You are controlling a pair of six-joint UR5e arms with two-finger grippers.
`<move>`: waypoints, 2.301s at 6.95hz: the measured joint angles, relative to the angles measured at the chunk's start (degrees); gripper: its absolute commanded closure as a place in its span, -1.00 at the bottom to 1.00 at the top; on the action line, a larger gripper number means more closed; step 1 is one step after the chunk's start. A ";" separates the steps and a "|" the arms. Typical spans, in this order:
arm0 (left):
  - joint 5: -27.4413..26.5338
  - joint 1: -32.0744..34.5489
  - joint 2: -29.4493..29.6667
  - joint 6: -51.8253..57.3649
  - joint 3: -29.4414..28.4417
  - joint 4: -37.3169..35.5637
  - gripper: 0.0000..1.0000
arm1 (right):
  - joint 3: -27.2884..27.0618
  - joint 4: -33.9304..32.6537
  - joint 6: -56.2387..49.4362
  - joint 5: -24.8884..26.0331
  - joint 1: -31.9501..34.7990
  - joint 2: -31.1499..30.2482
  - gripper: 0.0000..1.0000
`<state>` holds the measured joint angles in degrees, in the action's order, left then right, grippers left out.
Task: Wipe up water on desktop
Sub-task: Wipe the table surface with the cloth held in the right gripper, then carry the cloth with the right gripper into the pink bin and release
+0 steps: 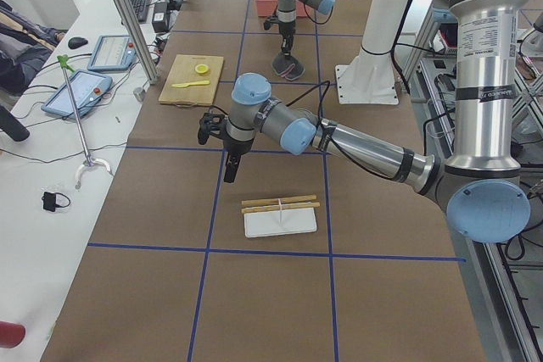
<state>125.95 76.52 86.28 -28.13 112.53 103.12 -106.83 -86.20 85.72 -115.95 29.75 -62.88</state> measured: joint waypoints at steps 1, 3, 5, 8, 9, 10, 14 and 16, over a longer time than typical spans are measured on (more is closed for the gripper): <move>0.00 0.00 0.03 0.00 0.03 -0.01 -0.96 | -4.02 -0.06 -4.56 -2.78 3.92 -6.20 1.00; 0.00 0.03 0.08 0.00 0.07 -0.02 -0.96 | -10.54 -0.10 -15.26 -6.46 12.94 -17.85 1.00; 0.00 0.23 0.01 0.00 -0.02 -0.02 -0.96 | -14.05 -0.10 -31.21 -12.09 26.91 -28.64 1.00; 0.00 0.36 -0.06 0.00 0.28 -0.08 -0.96 | -10.85 -1.68 -61.43 -18.40 46.86 -39.26 1.00; 0.00 0.38 -0.09 0.00 0.34 -0.10 -0.96 | -9.22 -3.69 -68.72 -18.48 49.91 -40.08 -0.98; 0.00 0.38 -0.12 0.00 0.38 -0.11 -0.96 | -7.68 -4.96 -73.19 -18.24 51.28 -40.24 -1.00; -0.09 1.76 -2.32 9.35 -0.39 -0.54 -0.96 | -5.63 -5.30 -76.02 -18.33 51.98 -40.12 -1.00; -0.07 5.19 -3.73 20.98 -0.93 -6.26 -0.96 | -5.25 -5.29 -76.33 -18.28 51.99 -40.00 -1.00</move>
<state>125.88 81.71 82.55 -7.14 111.60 96.86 -112.09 -91.50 9.39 -134.23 81.74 -102.88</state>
